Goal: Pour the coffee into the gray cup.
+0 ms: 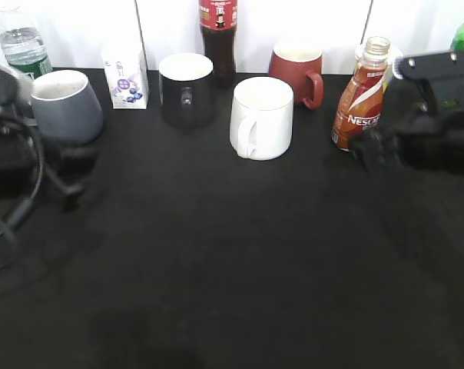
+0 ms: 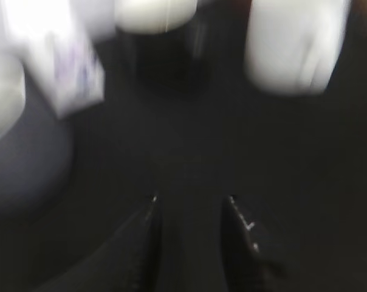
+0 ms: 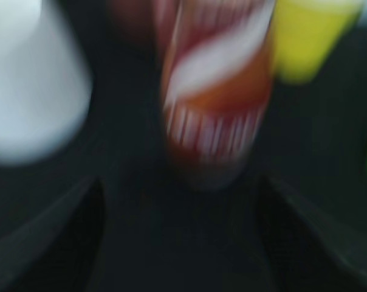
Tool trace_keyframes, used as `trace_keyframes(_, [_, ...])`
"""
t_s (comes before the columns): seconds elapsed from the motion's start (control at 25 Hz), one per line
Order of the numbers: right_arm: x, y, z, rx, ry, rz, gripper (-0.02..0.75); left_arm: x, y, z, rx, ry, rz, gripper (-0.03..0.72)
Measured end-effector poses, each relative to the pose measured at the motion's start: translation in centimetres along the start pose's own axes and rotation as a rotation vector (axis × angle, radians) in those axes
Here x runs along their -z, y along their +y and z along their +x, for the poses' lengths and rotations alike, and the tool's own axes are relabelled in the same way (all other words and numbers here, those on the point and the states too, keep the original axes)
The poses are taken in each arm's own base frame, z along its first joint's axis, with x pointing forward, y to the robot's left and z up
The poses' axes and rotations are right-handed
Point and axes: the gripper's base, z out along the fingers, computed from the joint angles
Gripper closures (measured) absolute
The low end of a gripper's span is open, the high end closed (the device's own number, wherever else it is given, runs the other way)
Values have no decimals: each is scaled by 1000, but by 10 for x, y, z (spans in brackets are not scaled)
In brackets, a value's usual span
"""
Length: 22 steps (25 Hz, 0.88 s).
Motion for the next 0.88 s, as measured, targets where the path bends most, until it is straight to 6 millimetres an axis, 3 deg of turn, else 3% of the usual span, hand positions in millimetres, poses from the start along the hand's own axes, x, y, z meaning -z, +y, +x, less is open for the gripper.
trace_keyframes(0.12, [26, 3, 5, -6, 208, -42, 140, 4, 3, 7, 90, 253, -12, 431])
trace_keyframes(0.24, [54, 9, -7, -38, 418, -97, 141, 14, 4, 4, 147, 491, -1, 430])
trace_keyframes(0.4, [76, 12, -29, -42, 562, -124, 141, 35, 3, -18, 219, 732, 42, 421])
trace_keyframes(0.48, [81, 12, -25, -29, 647, -127, 142, 51, 3, -26, 245, 789, 45, 421])
trace_keyframes(0.6, [96, 12, -16, -44, 795, -124, 142, 91, 3, -33, 250, 734, 42, 376])
trace_keyframes(0.68, [124, 10, -22, -72, 755, -102, 142, 129, 3, -36, 249, 633, 35, 293])
trace_keyframes(0.8, [193, 5, -35, -116, 519, -70, 142, 198, 2, -33, 241, 356, 12, 260])
trace_keyframes(0.88, [245, -3, -29, -117, 376, -17, 142, 236, 0, -23, 238, 198, 2, 259])
